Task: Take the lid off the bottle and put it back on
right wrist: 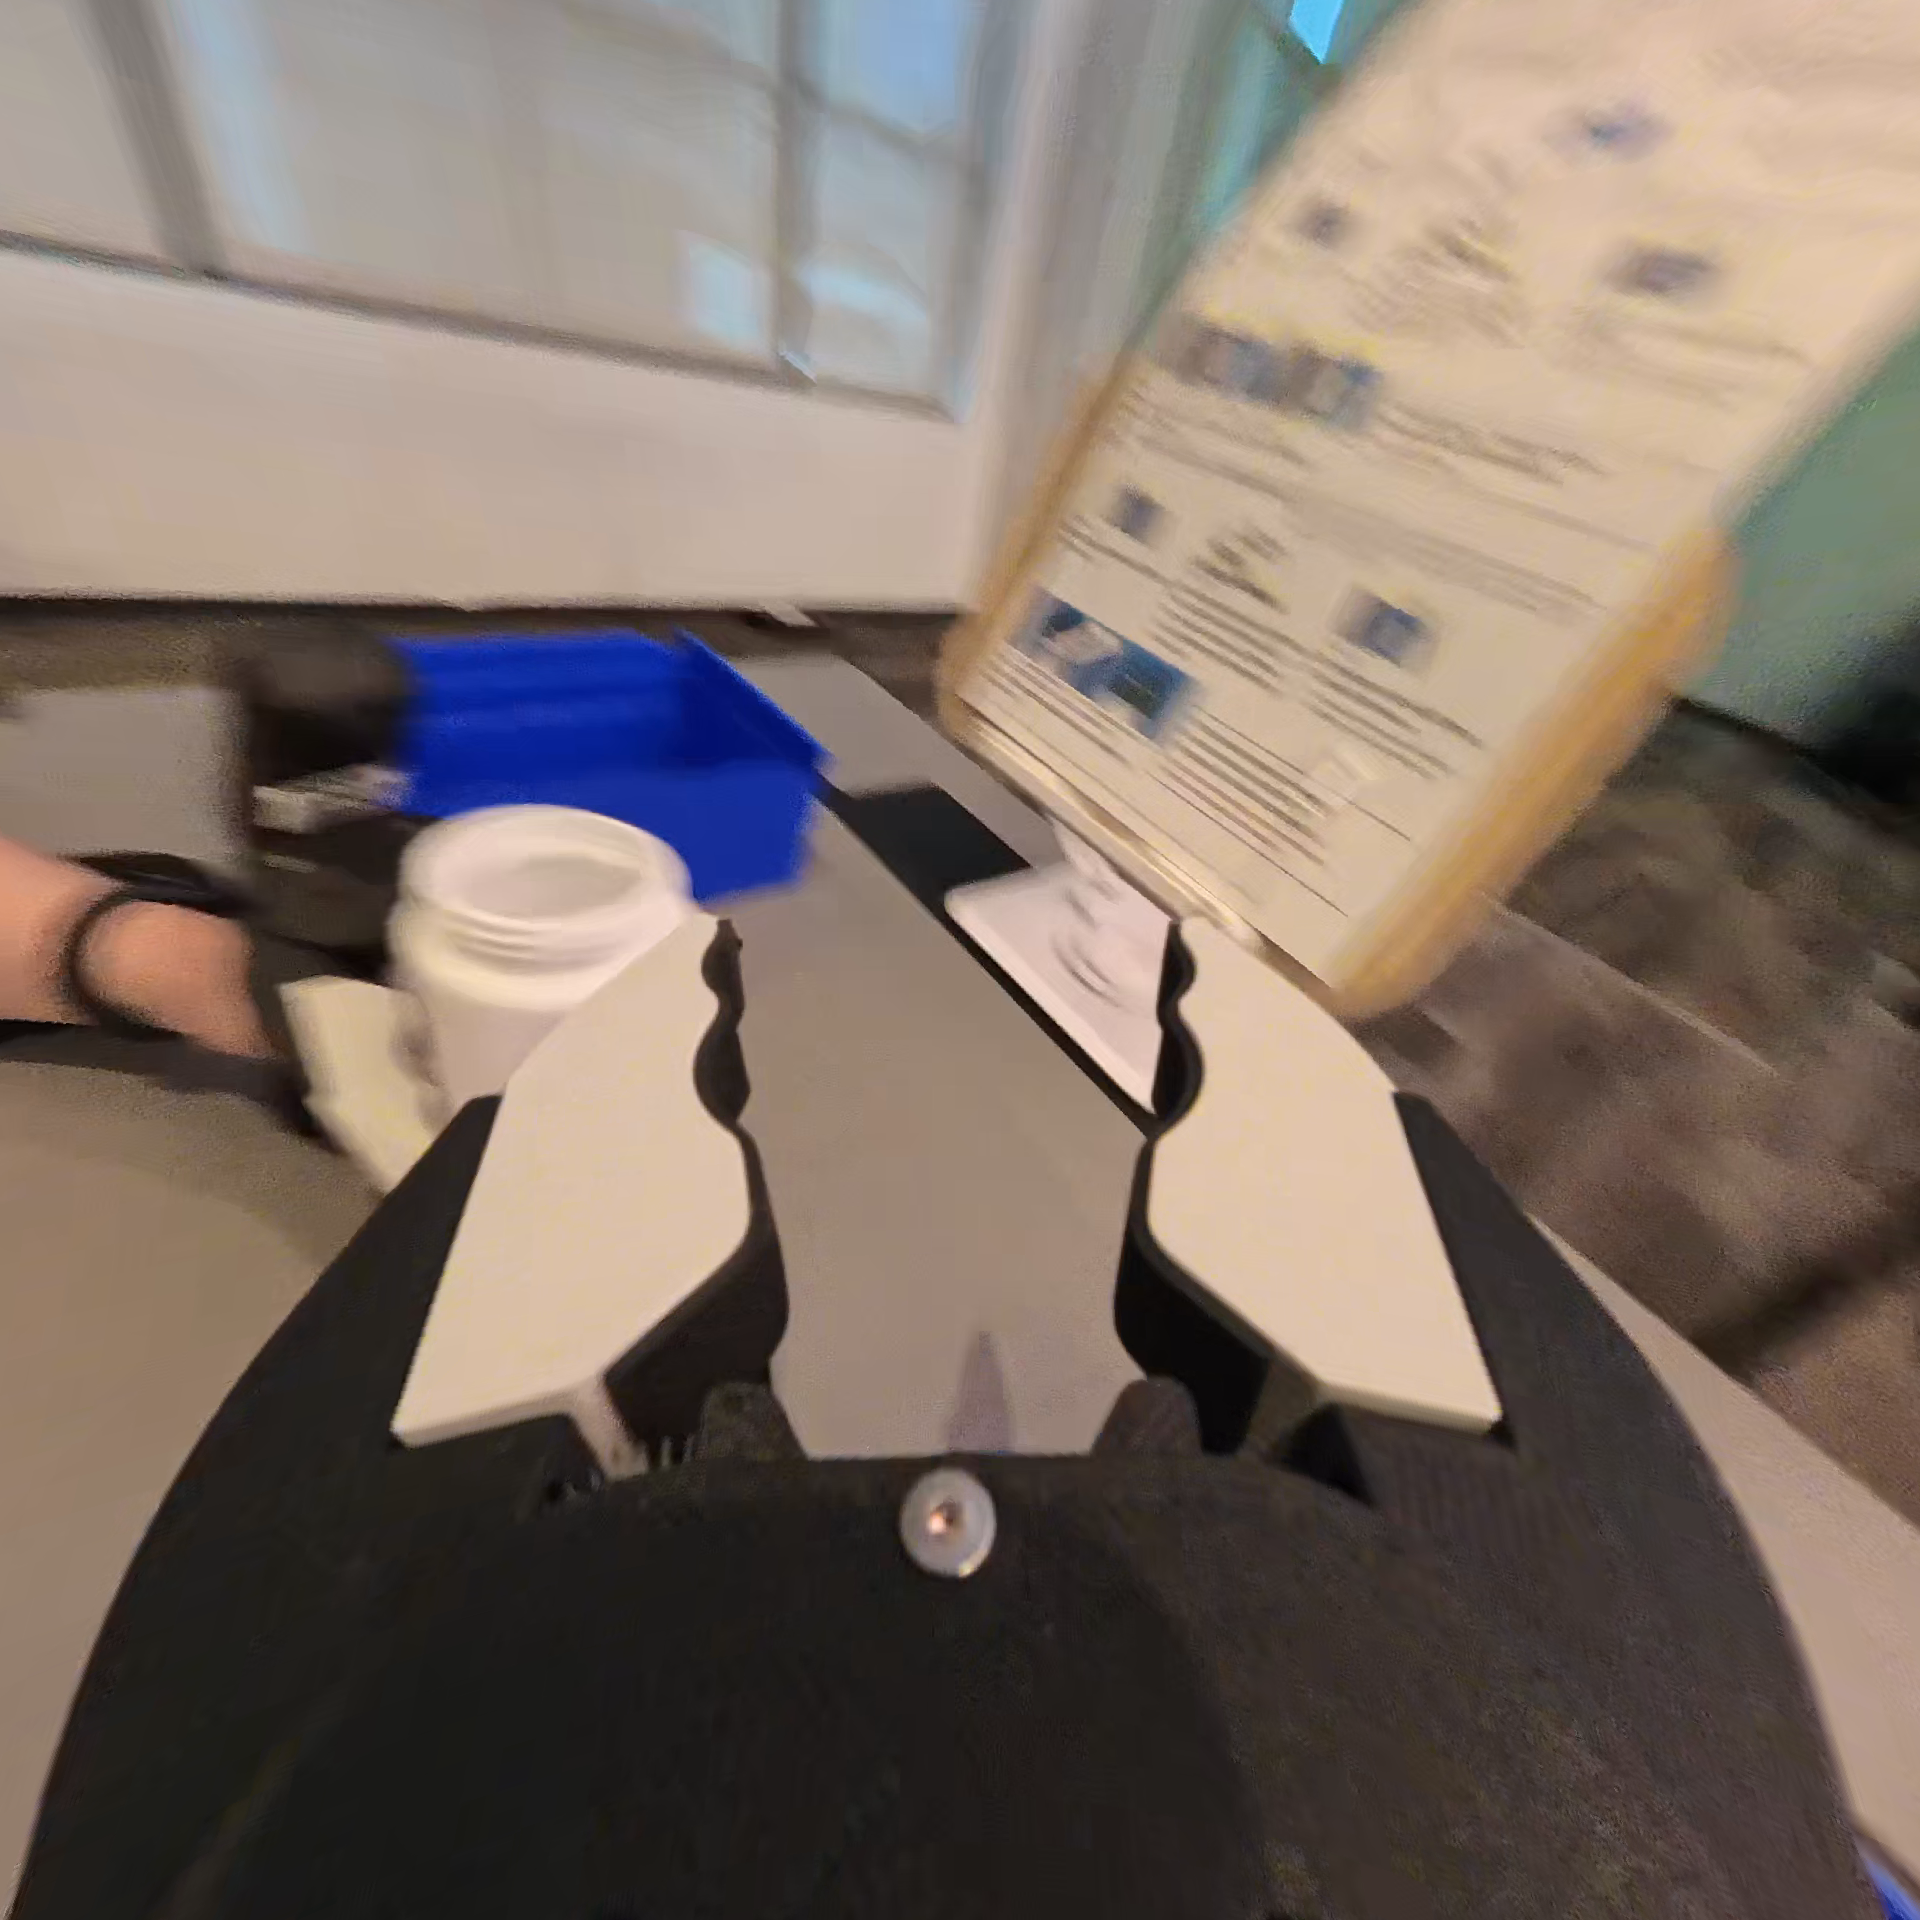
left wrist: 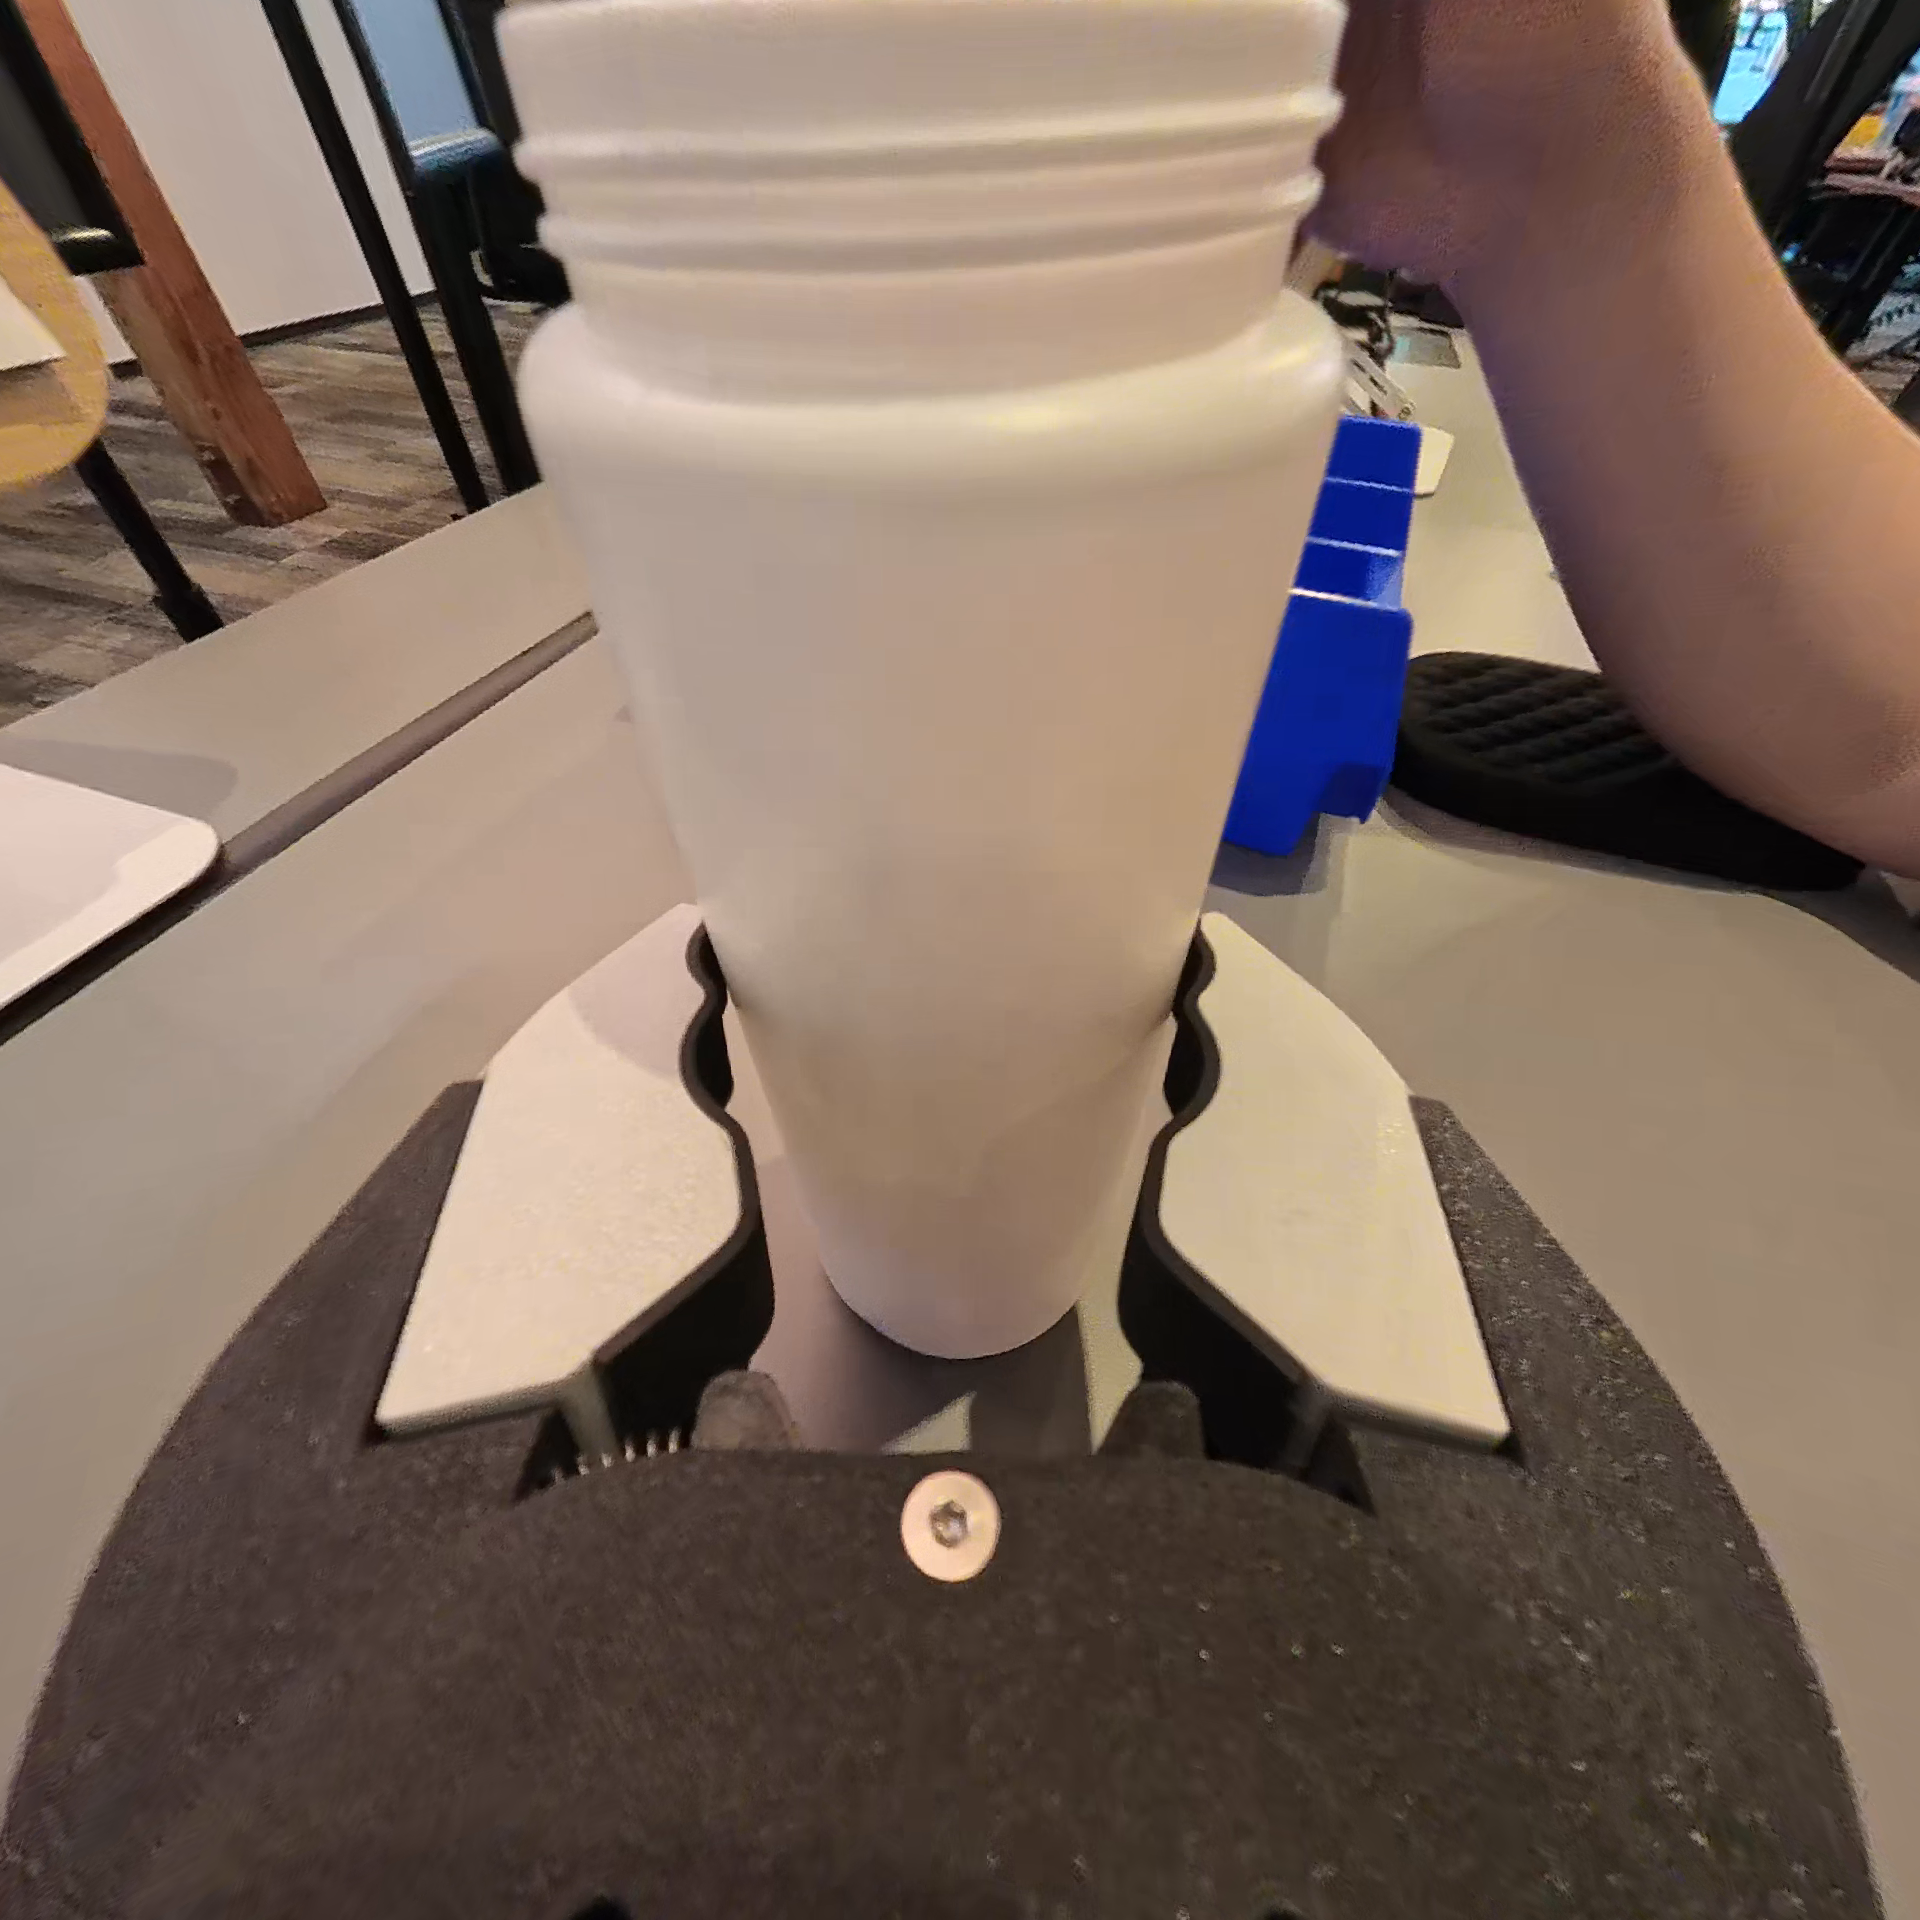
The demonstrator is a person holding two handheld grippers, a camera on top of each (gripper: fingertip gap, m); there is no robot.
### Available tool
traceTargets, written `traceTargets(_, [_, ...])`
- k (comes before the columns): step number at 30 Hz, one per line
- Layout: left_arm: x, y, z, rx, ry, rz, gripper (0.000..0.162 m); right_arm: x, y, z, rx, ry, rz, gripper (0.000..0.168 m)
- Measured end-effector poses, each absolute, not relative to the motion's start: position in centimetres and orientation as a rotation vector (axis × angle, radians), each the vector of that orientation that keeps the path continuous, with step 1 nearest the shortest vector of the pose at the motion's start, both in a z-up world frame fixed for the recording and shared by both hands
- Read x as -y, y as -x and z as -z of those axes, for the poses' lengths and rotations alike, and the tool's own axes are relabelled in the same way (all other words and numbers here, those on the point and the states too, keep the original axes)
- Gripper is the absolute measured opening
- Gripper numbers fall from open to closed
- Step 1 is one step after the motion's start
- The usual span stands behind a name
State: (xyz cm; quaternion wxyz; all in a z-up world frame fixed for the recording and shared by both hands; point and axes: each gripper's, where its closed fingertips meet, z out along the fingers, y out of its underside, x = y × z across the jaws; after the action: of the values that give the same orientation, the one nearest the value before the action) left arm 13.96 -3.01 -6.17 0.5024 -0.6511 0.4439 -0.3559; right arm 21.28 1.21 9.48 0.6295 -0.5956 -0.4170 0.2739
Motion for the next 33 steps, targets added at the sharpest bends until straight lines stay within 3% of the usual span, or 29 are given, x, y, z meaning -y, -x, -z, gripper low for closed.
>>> traceTargets(6, [1.4, -12.6, 6.2, -0.997, 1.606, 0.772, 0.083, 3.1, -14.0, -7.9, 1.043, 1.220, -1.026, 0.091])
traceTargets(15, [0.6, -12.0, 6.2, -0.958, 1.612, 0.719, 0.083, 1.1, -10.1, -1.6, 1.006, 1.439, -0.891, 0.100])
traceTargets(25, [0.4, -11.8, 6.3, -0.950, 1.619, 0.714, 0.083, 0.1, -9.2, 2.4, 0.959, 1.540, -0.899, 0.098])
traceTargets(33, [0.4, -11.8, 6.2, -0.946, 1.618, 0.715, 0.083, 0.4, -8.8, 3.5, 0.960, 1.525, -0.929, 0.084])
